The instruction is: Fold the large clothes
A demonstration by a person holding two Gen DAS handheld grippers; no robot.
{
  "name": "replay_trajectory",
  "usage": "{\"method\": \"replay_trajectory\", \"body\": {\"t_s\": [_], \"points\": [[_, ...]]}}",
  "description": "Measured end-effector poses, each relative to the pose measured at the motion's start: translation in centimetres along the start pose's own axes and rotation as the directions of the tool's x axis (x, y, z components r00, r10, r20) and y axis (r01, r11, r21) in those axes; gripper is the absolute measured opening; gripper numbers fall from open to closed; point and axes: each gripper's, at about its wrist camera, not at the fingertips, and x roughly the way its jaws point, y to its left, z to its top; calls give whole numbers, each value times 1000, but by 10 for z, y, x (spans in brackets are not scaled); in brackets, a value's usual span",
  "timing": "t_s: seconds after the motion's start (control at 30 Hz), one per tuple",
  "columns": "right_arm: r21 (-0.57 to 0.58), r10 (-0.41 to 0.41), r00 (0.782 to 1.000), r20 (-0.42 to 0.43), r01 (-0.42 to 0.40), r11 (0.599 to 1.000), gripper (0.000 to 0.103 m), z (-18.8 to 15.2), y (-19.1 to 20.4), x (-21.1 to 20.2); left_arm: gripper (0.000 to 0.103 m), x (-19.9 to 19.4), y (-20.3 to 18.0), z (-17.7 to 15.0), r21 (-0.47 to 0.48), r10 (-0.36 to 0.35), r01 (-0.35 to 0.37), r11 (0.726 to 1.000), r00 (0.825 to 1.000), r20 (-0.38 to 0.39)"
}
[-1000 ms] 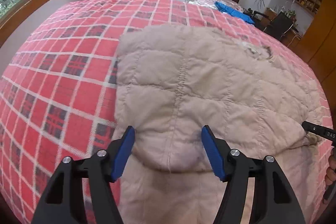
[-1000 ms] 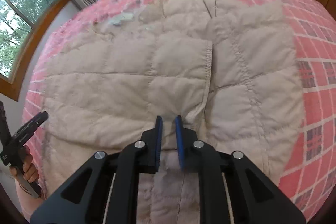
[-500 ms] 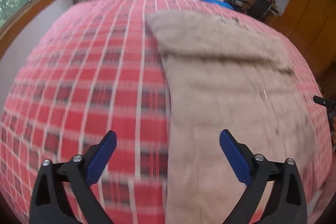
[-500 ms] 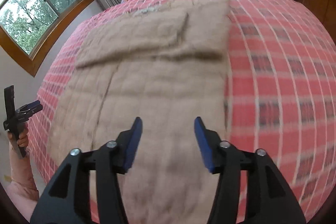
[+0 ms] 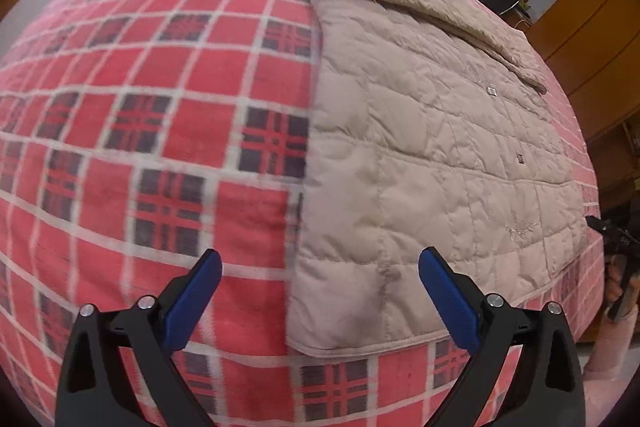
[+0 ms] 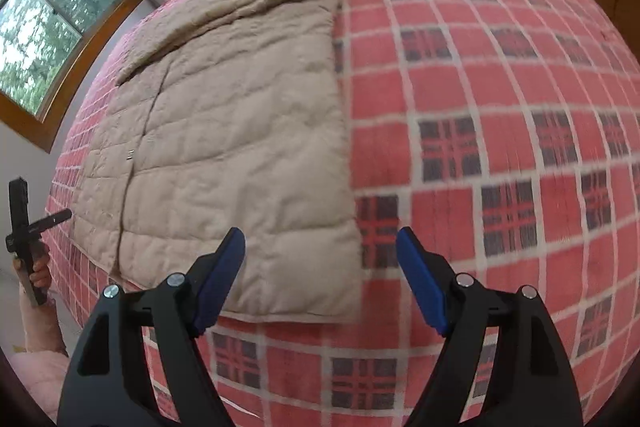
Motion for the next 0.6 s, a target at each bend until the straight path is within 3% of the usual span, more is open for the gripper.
{"method": "replay_trajectory", "body": {"t_s": [0.17,0.33,0.37,0.43,0.5,0.6], "points": [[3,35,999,-11,-35,999,71,-10,-6,4,97,6,-15,-7,46,-12,12,999,1000,-7],[1,67,997,-45,-67,998,47,-14,-2,14,74,12,-24,-11,70,7,-6,998,1000,-15],[-2,60,997,-45,-61,998,45,-15,-1,15,66,11,-26,-13,76,9,-8,997,1000,-15],[-9,68,997,-41,-68,998,31,-15,0,14,51,8,-27,-14,81,8,-7,997,1000,-10],[-16,74,997,-29,-74,997,24,-15,2,10,31,2,-28,-15,85,28,-29,996,1000,9],[-35,76,997,-8,-77,996,18,-17,7,3,19,-6,-30,-15,82,24,-26,996,999,29]]}}
